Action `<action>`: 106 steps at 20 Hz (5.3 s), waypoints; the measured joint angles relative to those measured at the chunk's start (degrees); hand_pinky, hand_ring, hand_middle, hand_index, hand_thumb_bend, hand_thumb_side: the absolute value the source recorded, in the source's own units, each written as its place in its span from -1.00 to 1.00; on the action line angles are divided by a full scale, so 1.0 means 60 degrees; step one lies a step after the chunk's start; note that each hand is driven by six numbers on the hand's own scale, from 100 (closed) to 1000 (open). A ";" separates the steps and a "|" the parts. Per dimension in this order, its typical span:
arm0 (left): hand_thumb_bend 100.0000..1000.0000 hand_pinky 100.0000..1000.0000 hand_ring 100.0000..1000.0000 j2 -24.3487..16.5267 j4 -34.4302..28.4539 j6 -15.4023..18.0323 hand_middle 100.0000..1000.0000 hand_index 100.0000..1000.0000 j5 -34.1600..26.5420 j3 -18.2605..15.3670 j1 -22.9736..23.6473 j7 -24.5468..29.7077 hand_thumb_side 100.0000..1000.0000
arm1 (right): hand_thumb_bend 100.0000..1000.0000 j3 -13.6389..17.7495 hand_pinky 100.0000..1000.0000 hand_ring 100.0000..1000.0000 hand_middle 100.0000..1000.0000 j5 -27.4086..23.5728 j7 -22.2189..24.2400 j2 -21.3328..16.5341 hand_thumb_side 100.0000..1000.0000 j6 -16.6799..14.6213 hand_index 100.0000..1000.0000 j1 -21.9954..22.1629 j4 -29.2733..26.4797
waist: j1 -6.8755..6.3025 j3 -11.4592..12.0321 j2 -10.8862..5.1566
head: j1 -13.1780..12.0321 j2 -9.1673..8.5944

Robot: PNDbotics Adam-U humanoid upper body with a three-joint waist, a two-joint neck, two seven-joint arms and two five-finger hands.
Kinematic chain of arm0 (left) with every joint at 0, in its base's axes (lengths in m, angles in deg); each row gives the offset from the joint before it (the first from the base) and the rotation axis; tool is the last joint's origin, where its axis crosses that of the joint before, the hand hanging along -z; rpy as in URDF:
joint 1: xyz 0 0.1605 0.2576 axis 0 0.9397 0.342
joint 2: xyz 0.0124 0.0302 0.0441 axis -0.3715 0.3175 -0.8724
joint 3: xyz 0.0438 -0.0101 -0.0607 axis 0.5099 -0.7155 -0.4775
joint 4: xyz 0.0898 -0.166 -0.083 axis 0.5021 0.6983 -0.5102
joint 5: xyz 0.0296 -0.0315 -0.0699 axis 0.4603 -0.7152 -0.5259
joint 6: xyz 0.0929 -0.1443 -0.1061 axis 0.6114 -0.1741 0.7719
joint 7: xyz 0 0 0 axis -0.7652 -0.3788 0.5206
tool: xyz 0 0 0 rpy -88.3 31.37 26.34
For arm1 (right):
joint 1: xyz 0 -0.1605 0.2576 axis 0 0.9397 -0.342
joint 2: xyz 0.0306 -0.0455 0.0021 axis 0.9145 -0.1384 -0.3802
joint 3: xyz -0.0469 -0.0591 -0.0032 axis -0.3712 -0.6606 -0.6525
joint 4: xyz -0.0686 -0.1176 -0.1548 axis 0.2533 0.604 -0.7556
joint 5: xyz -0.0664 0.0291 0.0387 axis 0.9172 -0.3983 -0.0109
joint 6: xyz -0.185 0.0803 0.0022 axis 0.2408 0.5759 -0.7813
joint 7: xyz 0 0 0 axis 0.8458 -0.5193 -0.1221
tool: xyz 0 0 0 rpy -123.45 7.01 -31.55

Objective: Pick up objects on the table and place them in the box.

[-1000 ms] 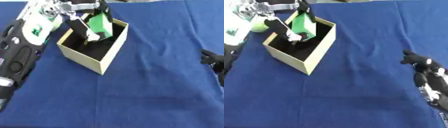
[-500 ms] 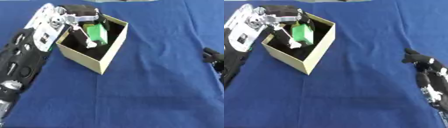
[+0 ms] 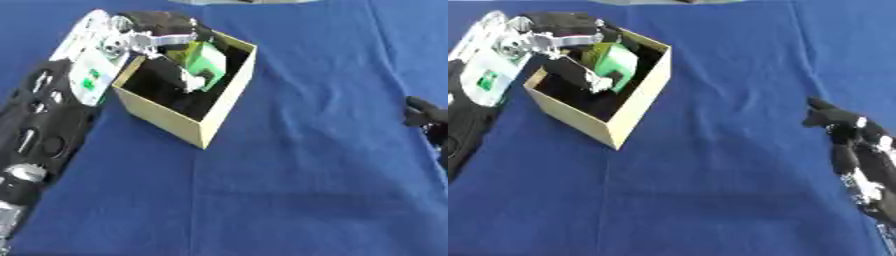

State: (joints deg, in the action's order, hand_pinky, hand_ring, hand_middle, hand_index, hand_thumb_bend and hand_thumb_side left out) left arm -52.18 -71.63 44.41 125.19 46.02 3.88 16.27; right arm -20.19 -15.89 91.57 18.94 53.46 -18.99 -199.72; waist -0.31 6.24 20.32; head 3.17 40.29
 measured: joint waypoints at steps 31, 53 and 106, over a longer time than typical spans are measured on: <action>-0.35 0.97 0.88 -0.2069 0.0310 -0.0175 0.70 0.86 0.1027 -0.1574 -0.0440 -0.0254 -0.77 | -1.00 0.0056 1.00 1.00 0.32 0.0286 -0.0154 0.0111 -0.18 -0.0063 0.60 -0.0136 0.0000 | -0.0007 -0.0168 0.0376 | -0.0291 -0.0515; -0.27 1.00 0.93 -0.1885 0.2238 -0.1009 0.73 0.97 0.2706 -0.2345 -0.0469 -0.1153 -0.41 | -1.00 -0.0004 1.00 1.00 0.30 0.0446 -0.0158 0.0292 -0.09 0.0184 0.58 -0.0233 0.0000 | -0.0030 -0.0366 0.0588 | -0.0439 -0.0757; -0.99 0.12 0.20 -0.2015 0.2623 -0.3285 0.00 0.47 0.3113 -0.2831 -0.0544 -0.2771 -1.00 | -1.00 -0.0120 1.00 1.00 0.23 0.0759 -0.0113 0.0710 -0.04 0.0846 0.54 -0.0394 0.0000 | -0.0040 -0.0537 0.0881 | -0.0374 -0.0874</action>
State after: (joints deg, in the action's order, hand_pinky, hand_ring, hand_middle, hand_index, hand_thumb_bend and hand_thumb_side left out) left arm -64.27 -55.89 24.70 143.87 29.03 0.61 -0.36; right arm -20.91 -11.33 90.89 23.19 58.54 -21.35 -199.72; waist -0.55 3.02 25.61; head 0.93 35.05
